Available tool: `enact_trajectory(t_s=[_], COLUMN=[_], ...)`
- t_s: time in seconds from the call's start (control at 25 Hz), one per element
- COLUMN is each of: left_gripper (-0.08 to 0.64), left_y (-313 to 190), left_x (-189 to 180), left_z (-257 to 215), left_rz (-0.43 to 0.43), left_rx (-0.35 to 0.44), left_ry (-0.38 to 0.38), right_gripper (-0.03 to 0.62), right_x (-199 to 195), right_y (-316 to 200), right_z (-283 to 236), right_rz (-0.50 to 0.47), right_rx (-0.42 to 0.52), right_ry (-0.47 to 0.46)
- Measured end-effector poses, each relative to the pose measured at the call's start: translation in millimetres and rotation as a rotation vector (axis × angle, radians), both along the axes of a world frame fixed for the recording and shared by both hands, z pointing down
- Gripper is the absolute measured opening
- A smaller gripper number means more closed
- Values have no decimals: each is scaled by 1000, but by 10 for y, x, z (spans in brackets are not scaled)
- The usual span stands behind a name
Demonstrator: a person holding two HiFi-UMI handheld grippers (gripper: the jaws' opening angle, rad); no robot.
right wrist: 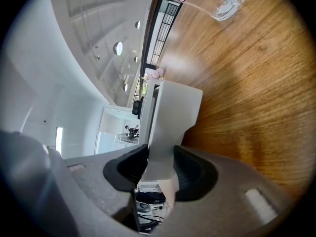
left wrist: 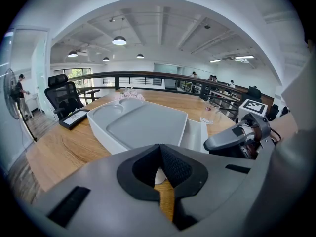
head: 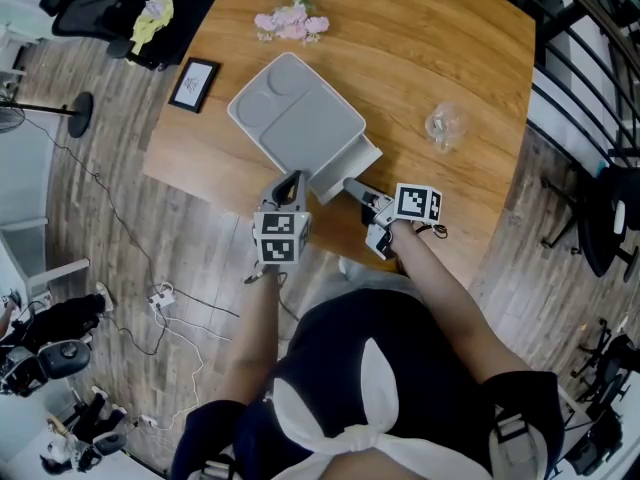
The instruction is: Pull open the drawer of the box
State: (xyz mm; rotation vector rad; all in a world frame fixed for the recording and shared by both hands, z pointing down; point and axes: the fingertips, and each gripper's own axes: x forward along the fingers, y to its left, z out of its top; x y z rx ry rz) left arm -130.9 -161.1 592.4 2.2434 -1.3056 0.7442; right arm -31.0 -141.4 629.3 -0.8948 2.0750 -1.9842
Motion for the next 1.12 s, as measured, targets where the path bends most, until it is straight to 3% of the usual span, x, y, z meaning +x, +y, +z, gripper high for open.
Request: enact_trajectory(t_s=[0.6, 0.76, 1.12], left_gripper=[17, 17, 18], left_y=[8, 17, 22], left_x=[-42, -44, -27], left_z=[-15, -15, -20], left_rz=[-12, -14, -23], left_rx=[-2, 6, 6], left_ry=[4, 2, -2], right_gripper=[158, 131, 115], right_x=[60, 107, 111], right_y=[101, 136, 186], right_z=[-12, -41, -149], right_rz=[0, 1, -94], right_rx=[-11, 9, 131], right_ry=[27, 43, 192])
